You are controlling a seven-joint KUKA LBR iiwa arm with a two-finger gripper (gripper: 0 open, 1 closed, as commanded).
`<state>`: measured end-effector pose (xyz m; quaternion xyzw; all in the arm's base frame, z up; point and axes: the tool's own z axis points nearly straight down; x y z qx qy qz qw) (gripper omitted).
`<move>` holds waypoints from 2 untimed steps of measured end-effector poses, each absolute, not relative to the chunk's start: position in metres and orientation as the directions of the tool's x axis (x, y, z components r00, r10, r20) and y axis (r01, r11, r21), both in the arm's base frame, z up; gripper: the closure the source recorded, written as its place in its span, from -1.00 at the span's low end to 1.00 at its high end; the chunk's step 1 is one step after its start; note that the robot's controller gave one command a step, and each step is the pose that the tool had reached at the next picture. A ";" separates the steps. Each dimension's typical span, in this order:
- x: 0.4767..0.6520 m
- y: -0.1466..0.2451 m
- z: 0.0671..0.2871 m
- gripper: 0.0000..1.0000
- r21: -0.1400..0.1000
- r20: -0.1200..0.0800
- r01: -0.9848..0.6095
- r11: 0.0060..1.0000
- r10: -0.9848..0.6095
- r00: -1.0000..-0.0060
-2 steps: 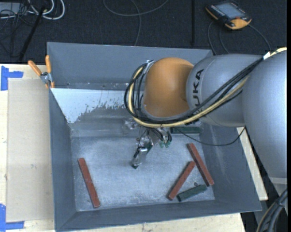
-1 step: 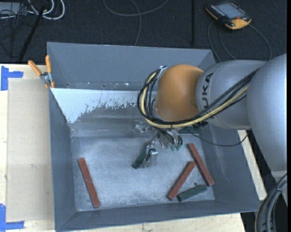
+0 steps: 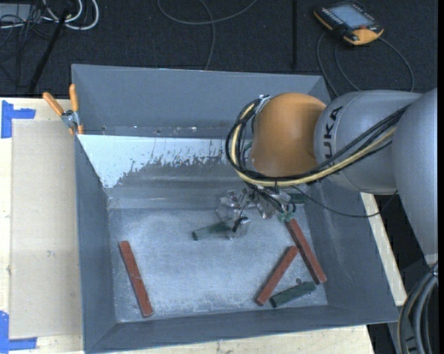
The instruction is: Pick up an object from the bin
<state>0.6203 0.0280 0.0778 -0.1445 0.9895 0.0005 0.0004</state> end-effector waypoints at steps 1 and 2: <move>0.620 0.028 0.078 1.00 0.001 -0.001 -0.285 0.959 -0.285 -0.959; 0.621 0.058 0.200 1.00 0.001 -0.002 -0.323 0.946 -0.323 -0.946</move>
Offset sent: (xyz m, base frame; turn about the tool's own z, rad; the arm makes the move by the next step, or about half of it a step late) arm 0.0002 0.0296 0.1228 -0.0429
